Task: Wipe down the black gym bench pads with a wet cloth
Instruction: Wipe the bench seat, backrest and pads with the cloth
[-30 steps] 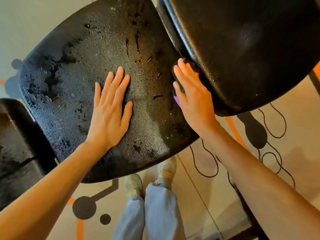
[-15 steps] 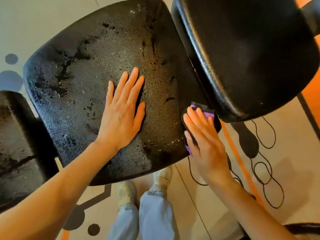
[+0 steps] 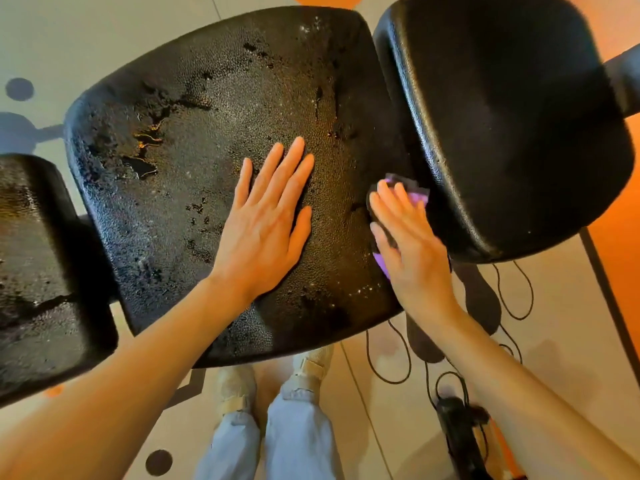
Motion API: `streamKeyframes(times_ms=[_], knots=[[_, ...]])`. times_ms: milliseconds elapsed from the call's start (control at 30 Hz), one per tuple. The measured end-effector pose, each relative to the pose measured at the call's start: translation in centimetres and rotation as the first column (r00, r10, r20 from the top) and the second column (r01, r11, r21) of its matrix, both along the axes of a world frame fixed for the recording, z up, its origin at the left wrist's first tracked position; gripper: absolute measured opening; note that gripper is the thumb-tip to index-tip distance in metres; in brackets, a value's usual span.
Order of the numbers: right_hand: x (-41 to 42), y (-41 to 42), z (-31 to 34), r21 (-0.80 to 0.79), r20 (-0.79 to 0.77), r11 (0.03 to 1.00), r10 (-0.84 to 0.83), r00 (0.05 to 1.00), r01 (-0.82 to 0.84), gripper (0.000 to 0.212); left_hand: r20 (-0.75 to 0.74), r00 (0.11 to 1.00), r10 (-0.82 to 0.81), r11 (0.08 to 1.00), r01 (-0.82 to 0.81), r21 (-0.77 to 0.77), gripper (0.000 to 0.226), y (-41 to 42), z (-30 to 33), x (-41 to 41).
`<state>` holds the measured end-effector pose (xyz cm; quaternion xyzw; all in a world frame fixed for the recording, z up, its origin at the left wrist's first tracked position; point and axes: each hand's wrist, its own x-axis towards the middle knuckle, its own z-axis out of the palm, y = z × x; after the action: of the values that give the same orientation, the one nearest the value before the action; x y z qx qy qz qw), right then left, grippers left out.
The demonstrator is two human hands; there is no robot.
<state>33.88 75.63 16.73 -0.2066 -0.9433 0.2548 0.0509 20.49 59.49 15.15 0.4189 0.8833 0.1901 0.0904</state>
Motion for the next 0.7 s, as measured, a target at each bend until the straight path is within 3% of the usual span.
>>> streamKeyframes(times_ms=[100, 233, 300, 467, 533, 633, 700], knots=[[-5.6, 1.5, -0.7, 0.003, -0.034, 0.999, -0.036, 0.999, 0.036, 0.041, 0.001, 1.000, 0.002, 1.000, -0.002, 0.003, 0.057, -0.1, -0.1, 0.0], [3.9, -3.2, 1.1, 0.005, 0.073, 0.998, 0.057, 0.996, -0.057, 0.045, 0.013, 1.000, -0.002, 1.000, 0.002, 0.013, 0.058, 0.0, -0.1, -0.1], [4.9, -3.3, 1.4, 0.001, 0.083, 0.993, 0.118, 0.990, -0.118, 0.046, 0.013, 1.000, 0.005, 1.000, -0.005, 0.010, 0.058, -0.1, 0.0, -0.2], [-5.2, -0.4, -0.1, -0.015, 0.000, 0.995, 0.094, 0.996, -0.094, 0.044, 0.011, 1.000, -0.001, 1.000, 0.001, 0.003, 0.058, -0.1, -0.2, -0.1], [-2.3, -1.7, -0.1, -0.014, 0.018, 0.994, 0.107, 0.994, -0.107, 0.045, 0.020, 1.000, -0.006, 1.000, 0.006, 0.012, 0.059, 0.0, -0.1, -0.1], [5.0, -3.8, 1.0, -0.034, 0.088, 0.964, 0.267, 0.960, -0.265, 0.049, 0.029, 1.000, -0.002, 1.000, 0.002, 0.014, 0.059, -0.1, 0.0, -0.1], [3.0, -2.5, 0.5, -0.027, 0.047, 0.962, 0.272, 0.961, -0.271, 0.045, 0.026, 1.000, 0.000, 1.000, -0.001, 0.011, 0.059, -0.1, 0.0, -0.1]])
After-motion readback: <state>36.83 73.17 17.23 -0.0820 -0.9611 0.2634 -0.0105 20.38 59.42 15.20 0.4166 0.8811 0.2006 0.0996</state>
